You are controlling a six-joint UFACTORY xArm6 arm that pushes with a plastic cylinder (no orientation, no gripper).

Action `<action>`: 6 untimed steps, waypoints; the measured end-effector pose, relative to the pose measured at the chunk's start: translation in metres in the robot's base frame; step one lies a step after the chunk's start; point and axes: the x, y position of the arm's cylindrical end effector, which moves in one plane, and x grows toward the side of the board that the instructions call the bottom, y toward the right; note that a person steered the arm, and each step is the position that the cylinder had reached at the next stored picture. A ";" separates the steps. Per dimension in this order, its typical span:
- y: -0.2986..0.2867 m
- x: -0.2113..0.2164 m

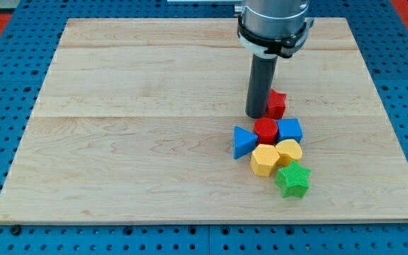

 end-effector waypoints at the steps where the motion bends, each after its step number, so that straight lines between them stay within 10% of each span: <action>1: 0.005 0.016; 6: 0.081 0.033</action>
